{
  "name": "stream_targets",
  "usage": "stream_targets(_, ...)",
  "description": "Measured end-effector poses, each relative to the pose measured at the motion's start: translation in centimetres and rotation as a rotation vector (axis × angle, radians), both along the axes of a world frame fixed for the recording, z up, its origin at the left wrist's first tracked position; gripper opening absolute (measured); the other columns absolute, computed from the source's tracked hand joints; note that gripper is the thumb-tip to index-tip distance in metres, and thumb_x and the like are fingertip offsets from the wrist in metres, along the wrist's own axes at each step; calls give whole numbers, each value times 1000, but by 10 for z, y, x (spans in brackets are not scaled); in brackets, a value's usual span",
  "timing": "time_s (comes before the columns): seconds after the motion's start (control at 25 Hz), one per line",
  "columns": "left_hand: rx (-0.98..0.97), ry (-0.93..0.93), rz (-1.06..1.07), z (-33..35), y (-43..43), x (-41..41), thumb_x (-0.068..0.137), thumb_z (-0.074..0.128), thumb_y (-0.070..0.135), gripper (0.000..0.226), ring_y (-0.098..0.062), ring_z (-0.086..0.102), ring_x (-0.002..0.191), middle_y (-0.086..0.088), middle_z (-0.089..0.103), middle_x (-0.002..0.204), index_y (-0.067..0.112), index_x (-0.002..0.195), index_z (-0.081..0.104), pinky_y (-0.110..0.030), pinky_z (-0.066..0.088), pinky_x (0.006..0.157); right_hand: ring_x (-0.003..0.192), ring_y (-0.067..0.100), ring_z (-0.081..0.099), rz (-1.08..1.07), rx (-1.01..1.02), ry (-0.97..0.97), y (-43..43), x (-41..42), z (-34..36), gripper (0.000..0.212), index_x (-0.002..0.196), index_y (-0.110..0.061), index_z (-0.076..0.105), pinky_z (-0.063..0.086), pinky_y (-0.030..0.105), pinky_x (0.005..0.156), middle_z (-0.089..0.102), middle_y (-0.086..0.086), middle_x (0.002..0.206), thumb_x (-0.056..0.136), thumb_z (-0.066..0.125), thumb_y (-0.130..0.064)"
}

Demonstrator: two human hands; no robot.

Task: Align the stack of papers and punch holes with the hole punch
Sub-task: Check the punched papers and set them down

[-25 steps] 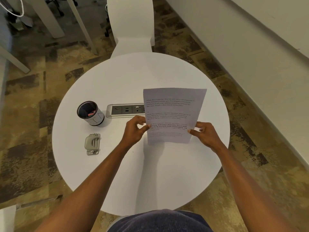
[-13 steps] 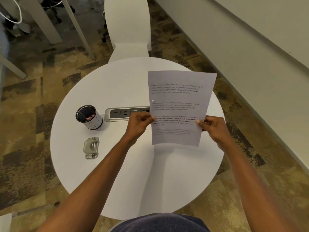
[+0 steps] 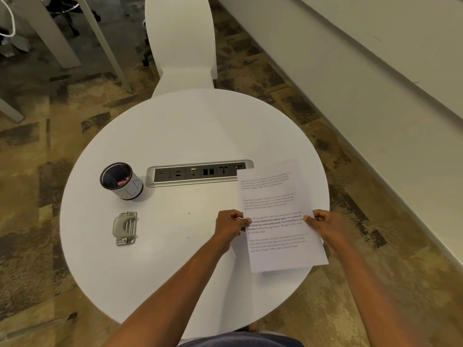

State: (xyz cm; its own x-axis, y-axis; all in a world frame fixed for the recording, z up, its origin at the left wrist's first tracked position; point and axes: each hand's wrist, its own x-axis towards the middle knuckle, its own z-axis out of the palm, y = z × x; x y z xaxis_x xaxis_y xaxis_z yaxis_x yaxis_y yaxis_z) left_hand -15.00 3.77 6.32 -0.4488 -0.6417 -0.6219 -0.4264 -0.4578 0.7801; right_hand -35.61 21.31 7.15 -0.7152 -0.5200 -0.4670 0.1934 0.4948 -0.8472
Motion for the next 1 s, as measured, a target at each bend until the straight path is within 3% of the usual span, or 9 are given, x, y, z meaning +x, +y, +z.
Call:
stream_targets(0.2,-34,-93,3,-14,12,-1,81,66,-2,13,-17,65,57,-15,71,79,5,71,64,-15,42,41,60,11,70,8,104,0,3,4,-23,13,73,-12,71,51,19,49,74,3,74,84,71,-5)
stream_targets(0.32,-84,-150,-4,-20,16,-2,80,65,-4,12,-17,66,57,-14,71,76,4,70,66,-13,43,41,65,19,68,40,148,52,1,4,-33,18,68,-15,70,51,25,56,72,0,70,83,72,-6)
stream_targets(0.48,-141,-196,4,-27,18,-5,78,68,-2,5,-26,73,69,-16,75,83,4,77,69,-24,54,60,71,25,68,51,179,81,0,1,-41,17,69,-17,70,57,38,71,73,6,77,83,72,-9)
stream_targets(0.56,-158,-207,4,-28,17,-6,77,69,0,5,-27,74,72,-16,75,84,4,79,69,-31,59,69,77,30,69,63,199,73,-1,-1,-44,10,73,-11,71,57,44,77,73,11,81,83,73,-11)
stream_targets(0.64,-183,-227,-9,-29,16,-5,76,69,2,6,-28,73,75,-14,75,85,4,82,71,-37,60,76,77,29,66,108,253,108,-2,-2,-45,16,76,-1,70,54,42,74,72,15,81,83,73,-15)
stream_targets(0.8,-278,-247,-79,-23,13,4,78,69,8,9,-27,71,79,-11,74,85,8,87,71,-37,58,78,66,18,56,183,471,487,0,0,-33,23,78,-6,68,42,27,58,71,10,81,91,63,-24)
stream_targets(0.88,-381,-269,-110,-19,8,20,80,69,12,7,-23,69,76,-8,74,82,9,85,72,-34,57,75,71,15,56,154,389,643,-7,7,-22,20,85,-6,69,40,26,59,69,6,85,92,61,-24)
stream_targets(1.0,-563,-370,-21,-20,-2,65,82,66,13,5,-20,65,77,-4,71,85,11,85,70,-30,51,71,76,16,61,256,122,624,-41,36,-11,10,89,-7,71,47,28,69,70,5,89,89,66,-15)
